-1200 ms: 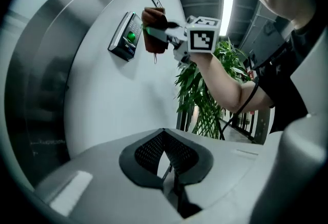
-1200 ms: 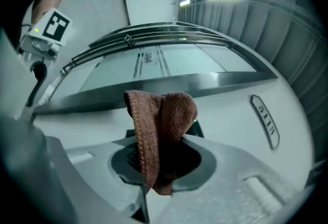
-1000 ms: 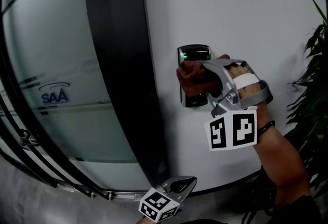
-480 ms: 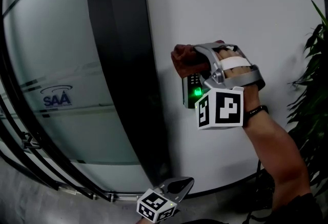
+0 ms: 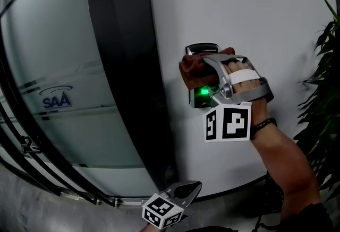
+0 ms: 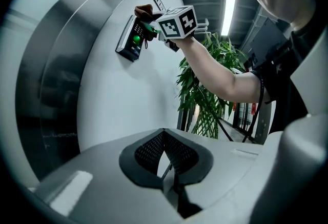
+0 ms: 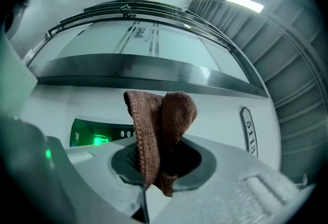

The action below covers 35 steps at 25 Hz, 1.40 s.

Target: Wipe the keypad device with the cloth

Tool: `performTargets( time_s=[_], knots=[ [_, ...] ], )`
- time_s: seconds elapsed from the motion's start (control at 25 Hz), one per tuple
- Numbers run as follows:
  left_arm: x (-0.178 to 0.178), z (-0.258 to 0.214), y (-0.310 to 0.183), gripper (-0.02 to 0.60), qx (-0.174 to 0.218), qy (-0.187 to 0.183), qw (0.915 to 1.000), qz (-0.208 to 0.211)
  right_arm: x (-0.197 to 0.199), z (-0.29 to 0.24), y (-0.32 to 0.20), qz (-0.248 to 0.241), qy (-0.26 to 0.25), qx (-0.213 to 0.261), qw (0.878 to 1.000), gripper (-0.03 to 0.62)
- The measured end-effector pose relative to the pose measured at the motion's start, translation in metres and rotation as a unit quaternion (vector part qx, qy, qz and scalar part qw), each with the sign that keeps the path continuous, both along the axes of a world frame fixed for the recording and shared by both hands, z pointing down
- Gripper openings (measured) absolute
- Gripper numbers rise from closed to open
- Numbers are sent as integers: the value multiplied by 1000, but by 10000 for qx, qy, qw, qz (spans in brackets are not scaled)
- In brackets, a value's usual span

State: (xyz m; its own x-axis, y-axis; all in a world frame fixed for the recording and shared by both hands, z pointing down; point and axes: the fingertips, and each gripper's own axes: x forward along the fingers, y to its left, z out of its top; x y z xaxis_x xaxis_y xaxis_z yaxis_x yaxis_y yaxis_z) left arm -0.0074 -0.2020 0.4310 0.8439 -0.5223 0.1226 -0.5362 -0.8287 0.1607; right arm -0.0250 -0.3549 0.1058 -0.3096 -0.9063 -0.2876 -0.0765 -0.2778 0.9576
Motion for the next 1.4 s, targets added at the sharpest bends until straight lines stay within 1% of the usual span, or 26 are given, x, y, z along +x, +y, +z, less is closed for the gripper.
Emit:
performTargets(
  time_s=[0.4, 0.6, 1.16, 1.4],
  knots=[
    [-4, 3, 0, 17, -82, 61, 9999, -85, 2, 20, 0, -74, -113, -22, 9999, 54],
    [-8, 2, -3, 17, -97, 112, 9998, -145, 3, 34, 1, -95, -67, -58, 9999, 54],
    [-10, 6, 0, 17, -148, 24, 9998, -131, 4, 61, 0, -91, -131, -259, 9995, 54],
    [-15, 5, -1, 17, -125, 37, 9997, -189, 5, 72, 0, -83, -100, -338, 9993, 54]
  ],
)
